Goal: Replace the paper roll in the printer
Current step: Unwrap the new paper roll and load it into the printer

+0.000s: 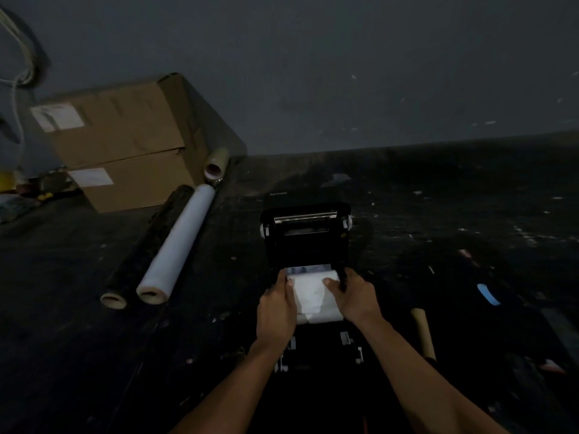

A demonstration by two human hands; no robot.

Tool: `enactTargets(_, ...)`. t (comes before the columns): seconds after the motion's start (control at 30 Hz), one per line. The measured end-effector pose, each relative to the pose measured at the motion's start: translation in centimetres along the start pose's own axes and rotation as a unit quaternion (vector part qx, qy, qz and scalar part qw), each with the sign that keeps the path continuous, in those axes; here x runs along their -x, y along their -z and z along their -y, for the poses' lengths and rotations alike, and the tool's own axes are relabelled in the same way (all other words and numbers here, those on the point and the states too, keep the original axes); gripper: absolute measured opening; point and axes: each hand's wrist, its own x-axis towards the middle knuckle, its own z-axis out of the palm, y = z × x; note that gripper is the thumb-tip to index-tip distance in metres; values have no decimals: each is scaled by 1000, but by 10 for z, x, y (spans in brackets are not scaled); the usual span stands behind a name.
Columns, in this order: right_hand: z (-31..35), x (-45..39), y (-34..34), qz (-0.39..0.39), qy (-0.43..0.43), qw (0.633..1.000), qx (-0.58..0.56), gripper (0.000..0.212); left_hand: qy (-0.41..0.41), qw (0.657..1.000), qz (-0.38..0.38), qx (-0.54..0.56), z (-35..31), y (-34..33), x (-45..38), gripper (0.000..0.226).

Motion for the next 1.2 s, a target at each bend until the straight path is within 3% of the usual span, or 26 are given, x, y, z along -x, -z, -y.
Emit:
enactTargets(0.27,-9,10,5,18,22,999,-19,52,23,990,76,115,12,8,2,48)
enactTargets(0.47,-15,12,9,30,3,999,-34,65,58,986,75,137,30,23,6,45)
enactTargets(0.7,-25,18,9,-8,-8,999,-31,57,80,985,75,131,35,36,8,53)
enactTargets(0.83,-28,23,5,-1,-22,999,-37,61,96,973,123,168,22,29,13,70)
enactTargets(1.0,-29,26,2,-3,-30,998,-47,63,131,967,128,179,16,20,12,66)
enactTargets(1.2,-29,28,6,-11,-42,997,-70,64,131,949,175,226,18,25,16,76)
